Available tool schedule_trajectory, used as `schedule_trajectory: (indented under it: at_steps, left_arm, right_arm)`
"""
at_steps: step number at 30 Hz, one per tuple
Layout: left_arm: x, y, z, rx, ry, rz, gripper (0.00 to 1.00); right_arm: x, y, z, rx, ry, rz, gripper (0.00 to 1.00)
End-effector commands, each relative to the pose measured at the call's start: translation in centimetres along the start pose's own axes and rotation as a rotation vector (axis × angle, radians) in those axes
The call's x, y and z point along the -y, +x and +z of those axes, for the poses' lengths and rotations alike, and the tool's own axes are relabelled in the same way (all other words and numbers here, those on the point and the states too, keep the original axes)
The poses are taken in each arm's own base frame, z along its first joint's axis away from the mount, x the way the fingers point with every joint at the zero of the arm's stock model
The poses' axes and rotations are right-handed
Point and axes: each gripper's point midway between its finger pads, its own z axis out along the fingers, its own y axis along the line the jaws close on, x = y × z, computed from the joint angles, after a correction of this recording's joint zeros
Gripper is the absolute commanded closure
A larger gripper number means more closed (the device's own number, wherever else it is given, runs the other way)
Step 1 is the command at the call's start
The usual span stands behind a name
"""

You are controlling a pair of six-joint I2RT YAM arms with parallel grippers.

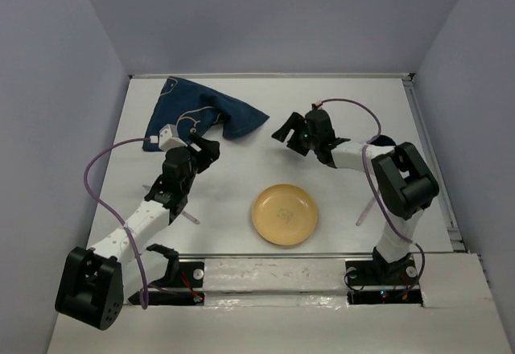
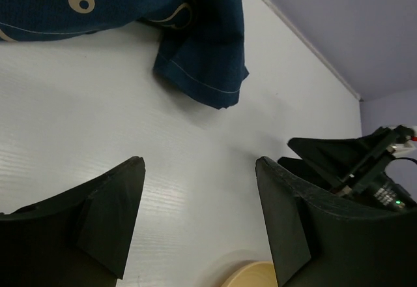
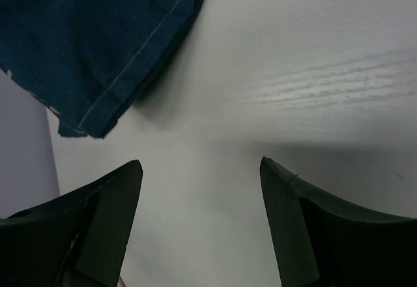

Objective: Set the dinner table for one person

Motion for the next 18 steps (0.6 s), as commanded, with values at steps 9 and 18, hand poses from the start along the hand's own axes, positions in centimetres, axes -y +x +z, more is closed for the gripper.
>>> schedule_trajectory:
  at_steps: [9,18]
  left_arm:
    - [0.2,-2.1,0.9,0.117,0.082,-0.183,0.21]
    - [-3.2,-0.9,1.8,0.109,-0.025,-0.172,0.16]
  right_arm:
    - [-5.8,-2.5,9.3,0.154,-0.119,0.412,0.07]
    - [-6.4,-1.7,13.8,0.100,-0.163,0.553,0.15]
